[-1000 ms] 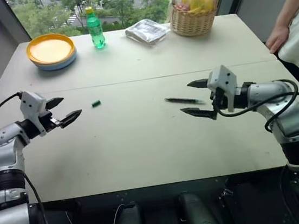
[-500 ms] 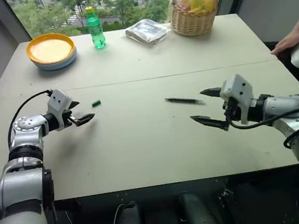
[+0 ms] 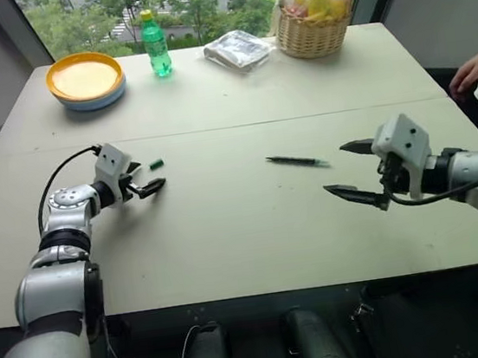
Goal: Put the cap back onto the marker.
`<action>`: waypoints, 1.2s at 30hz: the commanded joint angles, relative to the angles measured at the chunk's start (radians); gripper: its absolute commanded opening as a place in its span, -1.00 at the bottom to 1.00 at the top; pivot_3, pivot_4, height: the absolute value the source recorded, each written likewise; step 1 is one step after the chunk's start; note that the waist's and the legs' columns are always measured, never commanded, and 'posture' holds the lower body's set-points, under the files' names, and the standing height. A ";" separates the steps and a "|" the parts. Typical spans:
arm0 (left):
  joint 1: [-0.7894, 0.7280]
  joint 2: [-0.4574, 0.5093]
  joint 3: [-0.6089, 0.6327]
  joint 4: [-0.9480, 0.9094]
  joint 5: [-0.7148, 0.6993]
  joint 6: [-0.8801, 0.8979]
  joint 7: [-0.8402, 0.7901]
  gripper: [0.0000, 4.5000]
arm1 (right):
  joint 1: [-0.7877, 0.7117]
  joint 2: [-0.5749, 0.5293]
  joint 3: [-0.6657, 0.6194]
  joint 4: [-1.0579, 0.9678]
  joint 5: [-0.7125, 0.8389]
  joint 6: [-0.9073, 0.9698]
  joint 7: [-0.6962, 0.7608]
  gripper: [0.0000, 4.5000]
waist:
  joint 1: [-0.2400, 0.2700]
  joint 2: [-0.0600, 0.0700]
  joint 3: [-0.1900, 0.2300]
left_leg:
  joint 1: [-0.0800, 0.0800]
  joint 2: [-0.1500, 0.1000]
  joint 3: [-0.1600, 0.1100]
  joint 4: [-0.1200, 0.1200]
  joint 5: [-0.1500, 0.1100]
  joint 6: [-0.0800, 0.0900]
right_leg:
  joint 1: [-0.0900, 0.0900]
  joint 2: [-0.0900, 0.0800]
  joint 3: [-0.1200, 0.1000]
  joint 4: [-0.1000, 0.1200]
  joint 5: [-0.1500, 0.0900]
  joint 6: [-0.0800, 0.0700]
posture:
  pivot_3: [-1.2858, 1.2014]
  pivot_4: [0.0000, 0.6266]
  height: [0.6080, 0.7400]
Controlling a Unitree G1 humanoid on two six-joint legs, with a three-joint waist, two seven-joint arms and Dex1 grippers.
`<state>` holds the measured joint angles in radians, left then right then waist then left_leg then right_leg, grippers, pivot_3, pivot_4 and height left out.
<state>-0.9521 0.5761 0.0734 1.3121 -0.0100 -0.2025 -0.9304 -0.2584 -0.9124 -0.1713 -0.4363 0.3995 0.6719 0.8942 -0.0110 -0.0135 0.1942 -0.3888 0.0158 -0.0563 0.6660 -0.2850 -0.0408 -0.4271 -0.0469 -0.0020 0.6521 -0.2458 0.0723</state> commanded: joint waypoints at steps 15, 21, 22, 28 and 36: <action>-0.061 -0.059 0.045 0.030 0.014 0.093 0.083 1.00 | 0.073 -0.042 -0.120 -0.107 0.027 0.021 -0.052 0.99 | 0.002 0.000 0.000 | 0.000 0.000 0.000 0.001 0.000 0.000 | 0.000 0.000 0.000 0.001 0.000 0.000 | 0.03 -0.52 1.00; -0.071 -0.082 0.043 0.033 0.024 0.116 0.086 1.00 | 0.113 -0.047 -0.161 -0.142 0.034 0.044 -0.065 0.99 | 0.004 0.000 0.000 | 0.000 0.000 0.000 0.001 0.000 0.000 | 0.001 0.000 0.000 0.001 0.000 0.000 | 0.03 -0.52 1.00; -0.073 -0.084 0.045 0.033 0.026 0.118 0.086 0.77 | 0.116 -0.046 -0.164 -0.145 0.034 0.046 -0.067 1.00 | 0.004 0.000 0.000 | 0.000 0.000 0.000 0.001 0.000 0.000 | 0.001 0.000 0.000 0.001 0.000 0.000 | 0.03 -0.52 1.00; -0.082 -0.089 0.043 0.033 0.037 0.120 0.089 0.05 | 0.127 -0.045 -0.173 -0.158 0.039 0.054 -0.074 1.00 | 0.001 0.000 0.000 | 0.000 0.000 0.000 0.001 0.000 0.000 | 0.001 0.000 0.000 0.001 0.000 0.000 | 0.03 -0.52 1.00; -0.081 -0.091 0.037 0.031 0.048 0.115 0.070 0.05 | 0.122 -0.046 -0.163 -0.156 0.045 0.057 -0.083 1.00 | 0.002 -0.001 0.000 | 0.000 0.000 0.000 0.001 0.000 0.000 | 0.001 0.000 0.000 0.001 0.000 0.000 | 0.03 -0.52 1.00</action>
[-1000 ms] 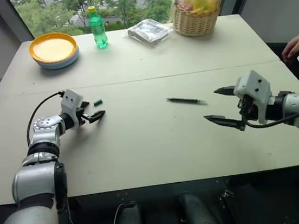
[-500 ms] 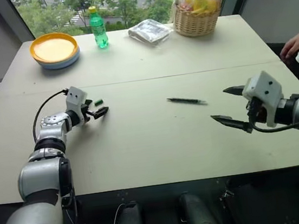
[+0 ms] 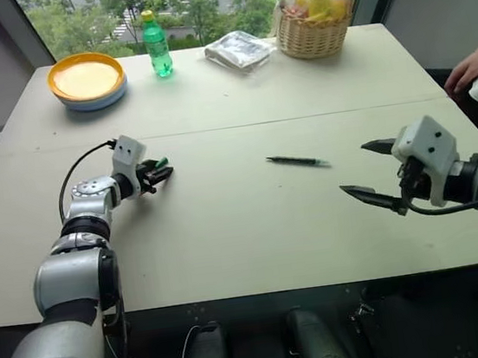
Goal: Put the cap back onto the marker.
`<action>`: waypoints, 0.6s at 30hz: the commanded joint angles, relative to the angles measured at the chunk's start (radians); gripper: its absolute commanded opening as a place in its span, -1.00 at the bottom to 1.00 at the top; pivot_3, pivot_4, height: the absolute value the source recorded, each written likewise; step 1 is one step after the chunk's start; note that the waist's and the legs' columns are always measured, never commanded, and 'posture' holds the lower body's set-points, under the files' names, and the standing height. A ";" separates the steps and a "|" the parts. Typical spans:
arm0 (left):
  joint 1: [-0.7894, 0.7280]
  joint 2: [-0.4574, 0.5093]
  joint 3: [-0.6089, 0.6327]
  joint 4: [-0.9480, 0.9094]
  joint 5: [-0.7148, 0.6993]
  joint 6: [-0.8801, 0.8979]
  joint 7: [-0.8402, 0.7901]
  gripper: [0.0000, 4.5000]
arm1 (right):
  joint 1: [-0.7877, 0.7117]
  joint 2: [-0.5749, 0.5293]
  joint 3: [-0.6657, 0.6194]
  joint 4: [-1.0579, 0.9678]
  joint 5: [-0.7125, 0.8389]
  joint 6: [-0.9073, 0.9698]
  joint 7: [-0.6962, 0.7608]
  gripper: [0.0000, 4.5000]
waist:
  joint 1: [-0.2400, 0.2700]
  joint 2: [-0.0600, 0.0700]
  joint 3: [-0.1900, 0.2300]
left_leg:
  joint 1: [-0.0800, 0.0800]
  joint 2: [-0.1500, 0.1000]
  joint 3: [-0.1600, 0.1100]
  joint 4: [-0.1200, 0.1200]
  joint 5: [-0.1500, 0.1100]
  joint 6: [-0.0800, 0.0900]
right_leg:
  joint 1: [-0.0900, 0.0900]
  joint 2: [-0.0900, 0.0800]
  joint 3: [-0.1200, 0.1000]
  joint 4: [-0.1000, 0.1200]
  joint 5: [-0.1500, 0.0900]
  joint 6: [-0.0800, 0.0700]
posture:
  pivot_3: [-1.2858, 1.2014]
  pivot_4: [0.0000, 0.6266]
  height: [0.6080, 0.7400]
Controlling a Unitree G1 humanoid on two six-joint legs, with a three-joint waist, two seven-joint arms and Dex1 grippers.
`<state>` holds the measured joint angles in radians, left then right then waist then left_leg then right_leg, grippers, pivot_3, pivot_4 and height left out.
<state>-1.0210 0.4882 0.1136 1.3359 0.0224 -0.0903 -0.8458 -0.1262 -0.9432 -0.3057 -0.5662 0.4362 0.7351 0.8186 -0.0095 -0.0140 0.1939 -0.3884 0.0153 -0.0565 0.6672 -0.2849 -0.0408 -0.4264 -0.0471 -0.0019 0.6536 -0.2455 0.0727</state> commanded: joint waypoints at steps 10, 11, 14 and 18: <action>-0.013 0.002 0.001 0.009 0.027 0.010 -0.021 0.05 | -0.012 -0.014 -0.021 -0.025 0.008 -0.009 -0.015 1.00 | 0.000 0.000 0.000 | 0.000 0.000 0.000 0.000 0.000 0.000 | 0.000 0.000 0.000 0.000 0.000 0.000 | 0.03 -0.52 1.00; -0.013 0.000 0.001 0.009 0.027 0.010 -0.021 0.05 | -0.012 -0.014 -0.020 -0.026 0.008 -0.008 -0.017 1.00 | 0.000 0.000 0.000 | 0.000 0.000 0.000 0.000 0.000 0.000 | 0.000 0.000 0.000 0.000 0.000 0.000 | 0.03 -0.52 1.00; -0.011 -0.003 0.000 0.009 0.029 0.010 -0.018 0.05 | -0.010 -0.014 -0.024 -0.030 0.009 -0.006 -0.019 1.00 | 0.000 0.000 0.000 | 0.000 0.000 0.000 0.000 0.000 0.000 | 0.000 0.000 0.000 0.000 0.000 0.000 | 0.03 -0.52 1.00; -0.010 -0.006 0.000 0.009 0.029 0.011 -0.016 0.05 | -0.005 -0.016 -0.031 -0.034 0.012 -0.003 -0.021 1.00 | 0.000 0.000 0.000 | 0.000 0.000 0.000 0.000 0.000 0.000 | 0.000 0.000 0.000 0.000 0.000 0.000 | 0.03 -0.52 1.00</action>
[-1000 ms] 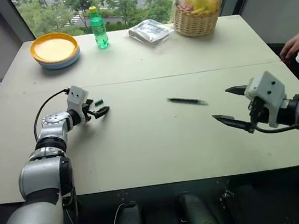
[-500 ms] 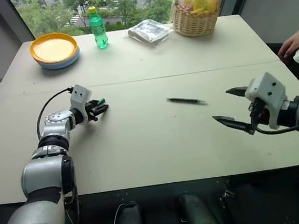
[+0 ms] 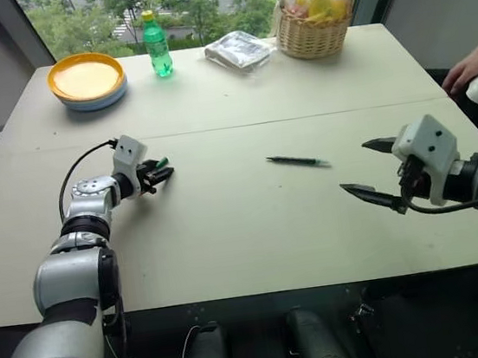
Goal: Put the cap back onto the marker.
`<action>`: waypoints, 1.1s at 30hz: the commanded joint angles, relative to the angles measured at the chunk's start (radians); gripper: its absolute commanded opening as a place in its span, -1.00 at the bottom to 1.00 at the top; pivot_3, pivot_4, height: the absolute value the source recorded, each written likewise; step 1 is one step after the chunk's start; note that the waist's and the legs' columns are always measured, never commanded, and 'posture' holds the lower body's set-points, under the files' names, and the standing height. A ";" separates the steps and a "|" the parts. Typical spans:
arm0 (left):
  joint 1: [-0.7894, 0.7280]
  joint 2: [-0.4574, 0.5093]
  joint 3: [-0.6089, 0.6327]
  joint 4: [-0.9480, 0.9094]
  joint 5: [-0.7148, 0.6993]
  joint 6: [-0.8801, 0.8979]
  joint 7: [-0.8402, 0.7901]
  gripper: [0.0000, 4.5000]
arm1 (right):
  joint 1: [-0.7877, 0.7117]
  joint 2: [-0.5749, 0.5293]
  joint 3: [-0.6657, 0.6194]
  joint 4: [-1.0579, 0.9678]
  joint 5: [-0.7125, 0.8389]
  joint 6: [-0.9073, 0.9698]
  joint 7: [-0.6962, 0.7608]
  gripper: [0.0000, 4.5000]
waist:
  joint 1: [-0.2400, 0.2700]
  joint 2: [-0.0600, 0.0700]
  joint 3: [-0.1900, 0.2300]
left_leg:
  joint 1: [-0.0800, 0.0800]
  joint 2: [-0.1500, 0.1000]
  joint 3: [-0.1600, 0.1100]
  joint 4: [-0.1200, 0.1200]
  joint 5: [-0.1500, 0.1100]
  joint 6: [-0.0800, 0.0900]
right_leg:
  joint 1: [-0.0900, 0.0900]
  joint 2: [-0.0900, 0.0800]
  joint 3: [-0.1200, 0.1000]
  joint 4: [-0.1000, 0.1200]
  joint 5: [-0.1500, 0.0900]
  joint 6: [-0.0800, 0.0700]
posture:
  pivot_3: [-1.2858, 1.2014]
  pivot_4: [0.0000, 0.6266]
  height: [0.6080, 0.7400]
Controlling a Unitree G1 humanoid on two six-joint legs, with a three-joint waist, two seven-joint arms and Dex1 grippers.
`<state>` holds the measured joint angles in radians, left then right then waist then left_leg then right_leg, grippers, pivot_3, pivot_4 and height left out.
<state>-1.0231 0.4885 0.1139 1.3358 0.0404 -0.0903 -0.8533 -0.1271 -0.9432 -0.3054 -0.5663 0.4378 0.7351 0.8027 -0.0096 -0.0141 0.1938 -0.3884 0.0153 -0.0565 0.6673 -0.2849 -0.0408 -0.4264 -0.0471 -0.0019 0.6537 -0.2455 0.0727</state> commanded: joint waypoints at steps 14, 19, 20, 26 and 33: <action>-0.006 -0.010 -0.001 0.010 0.015 0.010 0.005 -0.69 | -0.018 -0.017 -0.016 -0.019 0.005 -0.010 -0.009 1.00 | 0.001 0.000 0.000 | 0.000 0.000 0.000 0.000 0.000 0.000 | 0.000 0.000 0.000 0.001 0.000 0.000 | 0.03 -0.52 1.00; 0.001 -0.003 0.005 0.006 0.009 0.008 -0.005 -0.69 | -0.030 -0.011 0.001 -0.012 0.005 -0.016 -0.010 1.00 | 0.000 0.000 0.000 | 0.000 0.000 0.000 0.000 0.000 0.000 | 0.000 0.000 0.000 0.001 0.000 0.000 | 0.03 -0.52 1.00; 0.003 -0.001 0.006 0.005 0.006 0.005 -0.010 -0.69 | -0.031 -0.010 0.003 -0.010 0.004 -0.019 -0.009 1.00 | 0.000 0.000 0.000 | 0.000 0.000 0.000 0.000 0.000 0.000 | 0.000 0.000 0.000 0.001 0.000 0.000 | 0.03 -0.52 1.00; 0.019 0.003 0.007 0.002 0.003 0.001 -0.036 -0.81 | -0.050 -0.003 0.033 0.010 -0.002 -0.037 -0.007 1.00 | -0.001 0.000 0.000 | 0.000 0.000 0.000 0.000 0.000 0.000 | 0.000 0.000 0.000 0.001 0.000 0.000 | 0.03 -0.52 1.00; 0.030 0.003 0.012 -0.001 0.003 -0.003 -0.029 -0.99 | -0.092 -0.003 0.074 0.047 -0.006 -0.060 0.002 1.00 | -0.002 0.000 0.000 | 0.001 0.000 0.000 0.000 0.000 0.000 | 0.000 0.000 0.000 0.001 0.000 0.000 | 0.03 -0.52 1.00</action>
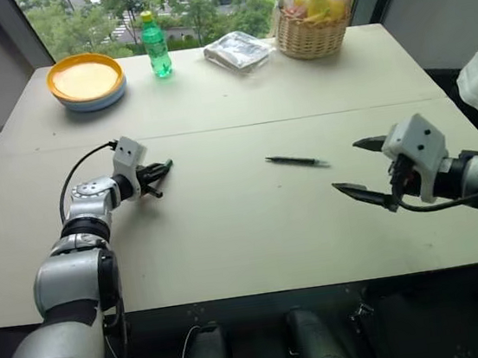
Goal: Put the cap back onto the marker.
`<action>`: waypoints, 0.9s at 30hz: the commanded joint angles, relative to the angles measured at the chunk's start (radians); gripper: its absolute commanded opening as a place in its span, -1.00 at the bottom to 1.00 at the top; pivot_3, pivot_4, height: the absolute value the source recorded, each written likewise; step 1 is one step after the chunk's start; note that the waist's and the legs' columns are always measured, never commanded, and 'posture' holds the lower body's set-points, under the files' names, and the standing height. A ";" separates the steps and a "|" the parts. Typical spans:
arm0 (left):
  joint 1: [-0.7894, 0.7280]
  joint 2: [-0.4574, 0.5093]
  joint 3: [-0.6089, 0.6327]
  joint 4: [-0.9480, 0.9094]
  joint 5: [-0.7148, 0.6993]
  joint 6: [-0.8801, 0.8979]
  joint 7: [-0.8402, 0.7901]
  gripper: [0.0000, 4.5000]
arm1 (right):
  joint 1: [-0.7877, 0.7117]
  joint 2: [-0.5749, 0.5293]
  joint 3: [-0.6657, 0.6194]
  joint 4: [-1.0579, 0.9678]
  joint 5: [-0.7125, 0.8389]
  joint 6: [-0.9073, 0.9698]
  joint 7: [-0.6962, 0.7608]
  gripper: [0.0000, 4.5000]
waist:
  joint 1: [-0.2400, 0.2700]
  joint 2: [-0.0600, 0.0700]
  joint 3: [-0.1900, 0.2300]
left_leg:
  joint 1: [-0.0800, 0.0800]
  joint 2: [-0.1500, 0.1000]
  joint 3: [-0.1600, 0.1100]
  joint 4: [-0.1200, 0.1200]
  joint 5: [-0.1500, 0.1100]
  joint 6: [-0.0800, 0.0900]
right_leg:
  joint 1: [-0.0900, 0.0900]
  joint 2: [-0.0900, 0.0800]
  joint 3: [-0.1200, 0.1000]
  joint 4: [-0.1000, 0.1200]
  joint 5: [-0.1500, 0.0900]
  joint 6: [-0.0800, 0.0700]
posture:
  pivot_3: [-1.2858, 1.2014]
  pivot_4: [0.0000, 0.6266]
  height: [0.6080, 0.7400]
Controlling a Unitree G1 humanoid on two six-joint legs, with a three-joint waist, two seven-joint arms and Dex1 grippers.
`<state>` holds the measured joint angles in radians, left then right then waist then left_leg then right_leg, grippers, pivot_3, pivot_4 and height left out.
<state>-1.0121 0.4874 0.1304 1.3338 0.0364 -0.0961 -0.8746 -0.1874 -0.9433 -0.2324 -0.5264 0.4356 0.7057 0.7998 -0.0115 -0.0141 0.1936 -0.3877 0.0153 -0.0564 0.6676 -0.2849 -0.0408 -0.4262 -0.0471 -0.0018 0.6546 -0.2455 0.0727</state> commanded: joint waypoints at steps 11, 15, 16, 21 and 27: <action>0.017 0.019 0.009 -0.039 -0.026 -0.050 -0.106 -0.99 | -0.095 0.036 0.094 0.099 -0.039 -0.116 0.014 1.00 | -0.003 0.000 0.000 | 0.000 0.000 0.000 0.000 0.000 0.000 | 0.000 0.000 0.000 0.000 0.000 0.000 | 0.03 -0.52 1.00; 0.020 0.026 0.024 -0.090 -0.068 -0.077 -0.210 -0.99 | -0.125 0.065 0.140 0.143 -0.063 -0.160 0.018 1.00 | -0.002 0.000 0.000 | 0.000 0.000 0.000 0.000 0.000 0.000 | 0.000 0.000 0.000 0.000 0.000 0.000 | 0.03 -0.52 1.00; 0.021 0.027 0.031 -0.109 -0.086 -0.072 -0.238 -0.99 | -0.131 0.074 0.153 0.154 -0.071 -0.171 0.019 1.00 | -0.002 0.000 0.000 | 0.000 0.000 0.000 0.000 0.000 0.000 | 0.000 0.000 0.000 0.000 0.000 0.000 | 0.03 -0.52 1.00; 0.094 0.037 0.036 -0.308 -0.169 -0.002 -0.369 -0.99 | -0.146 0.123 0.206 0.219 -0.110 -0.242 0.028 1.00 | -0.003 0.000 0.000 | 0.000 0.000 0.000 0.000 0.000 0.000 | 0.000 0.000 0.000 0.000 0.000 0.000 | 0.03 -0.52 1.00; 0.320 0.088 0.020 -0.791 -0.287 0.263 -0.434 -0.99 | -0.223 0.192 0.258 0.397 -0.137 -0.343 0.078 1.00 | -0.013 0.000 0.000 | 0.001 0.001 0.000 0.000 0.000 0.000 | 0.000 0.000 0.001 0.001 0.000 0.000 | 0.03 -0.52 1.00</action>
<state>-0.7214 0.5469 0.1473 0.6951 -0.2000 0.0926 -1.2895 -0.3707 -0.7602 0.0340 -0.1740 0.3062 0.4089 0.8592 -0.0243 -0.0140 0.1936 -0.3868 0.0162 -0.0559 0.6676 -0.2848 -0.0409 -0.4264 -0.0463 -0.0002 0.6556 -0.2454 0.0725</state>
